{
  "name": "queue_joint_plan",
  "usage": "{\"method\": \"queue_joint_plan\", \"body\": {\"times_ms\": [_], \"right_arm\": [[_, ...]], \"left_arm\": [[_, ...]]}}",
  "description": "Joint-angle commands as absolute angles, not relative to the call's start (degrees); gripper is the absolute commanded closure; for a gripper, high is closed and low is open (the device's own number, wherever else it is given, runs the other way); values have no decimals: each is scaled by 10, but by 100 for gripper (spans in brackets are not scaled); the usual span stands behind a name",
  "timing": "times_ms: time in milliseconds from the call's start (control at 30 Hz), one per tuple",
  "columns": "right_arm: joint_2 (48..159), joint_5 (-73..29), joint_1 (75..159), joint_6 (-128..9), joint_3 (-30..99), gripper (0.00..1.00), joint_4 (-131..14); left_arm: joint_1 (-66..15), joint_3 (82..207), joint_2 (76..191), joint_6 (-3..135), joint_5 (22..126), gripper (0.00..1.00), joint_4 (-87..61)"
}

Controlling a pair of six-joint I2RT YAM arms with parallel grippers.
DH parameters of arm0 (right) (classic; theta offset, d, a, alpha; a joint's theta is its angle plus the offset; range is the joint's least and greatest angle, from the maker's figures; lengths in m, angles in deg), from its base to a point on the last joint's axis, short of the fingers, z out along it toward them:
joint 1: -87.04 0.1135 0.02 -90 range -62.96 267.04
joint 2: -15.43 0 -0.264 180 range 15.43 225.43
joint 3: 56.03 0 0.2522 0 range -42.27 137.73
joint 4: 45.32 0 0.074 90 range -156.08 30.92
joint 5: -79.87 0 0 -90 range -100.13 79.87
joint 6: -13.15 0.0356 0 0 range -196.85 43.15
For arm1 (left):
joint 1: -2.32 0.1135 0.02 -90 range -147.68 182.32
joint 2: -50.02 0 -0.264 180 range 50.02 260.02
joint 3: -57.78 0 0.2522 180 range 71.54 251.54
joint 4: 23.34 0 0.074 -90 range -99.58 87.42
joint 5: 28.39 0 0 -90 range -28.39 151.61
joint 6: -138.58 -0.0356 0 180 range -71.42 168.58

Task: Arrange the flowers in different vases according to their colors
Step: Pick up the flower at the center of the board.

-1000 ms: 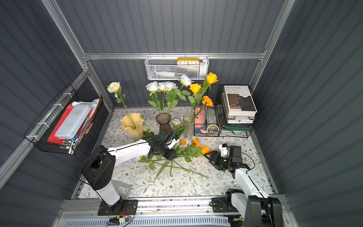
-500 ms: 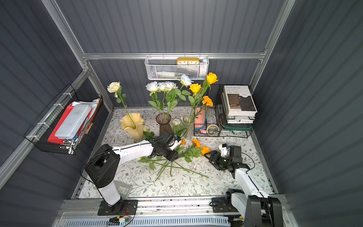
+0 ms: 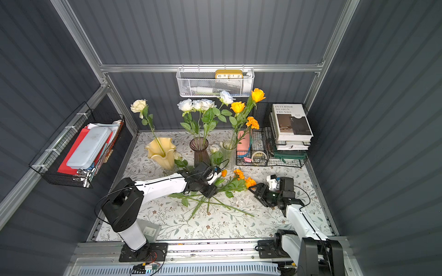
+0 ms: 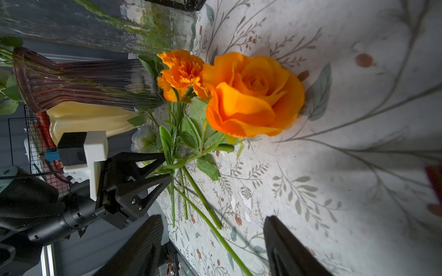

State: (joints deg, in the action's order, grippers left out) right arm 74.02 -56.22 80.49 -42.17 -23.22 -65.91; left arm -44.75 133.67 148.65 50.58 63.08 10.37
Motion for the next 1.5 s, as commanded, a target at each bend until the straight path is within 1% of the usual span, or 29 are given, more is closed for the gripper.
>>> {"method": "queue_joint_plan", "body": {"times_ms": [0, 67, 167, 333, 400, 467, 533, 600, 667, 900, 1333, 1467], "right_arm": [[741, -569, 806, -425, -239, 28, -652], [741, -568, 806, -425, -239, 28, -652], [741, -568, 806, -425, -239, 28, -652], [740, -567, 806, -424, -239, 28, -651], [741, -568, 806, -425, -238, 28, -652], [741, -568, 806, -425, -239, 28, -652], [743, -569, 806, -425, -239, 28, -651], [743, -568, 806, -425, -238, 28, -650], [743, -569, 806, -425, -238, 28, -650], [742, -575, 806, -424, -238, 28, -651], [742, -574, 807, -423, -239, 28, -647], [741, -574, 807, -422, -239, 28, -647]], "left_arm": [[-448, 1331, 1436, 526, 577, 45, 95], [-448, 1327, 1419, 535, 560, 45, 91], [-448, 1323, 1407, 548, 564, 44, 94], [-448, 1320, 1427, 575, 561, 51, 119], [-451, 1312, 1411, 564, 592, 53, 110], [-467, 1300, 1386, 554, 609, 52, 97], [-486, 1290, 1366, 547, 613, 49, 89], [-502, 1285, 1360, 536, 613, 49, 81], [-511, 1284, 1374, 529, 597, 48, 79], [-525, 1322, 1479, 521, 515, 49, 108], [-525, 1310, 1480, 520, 480, 49, 85], [-525, 1308, 1453, 518, 488, 49, 77]]}}
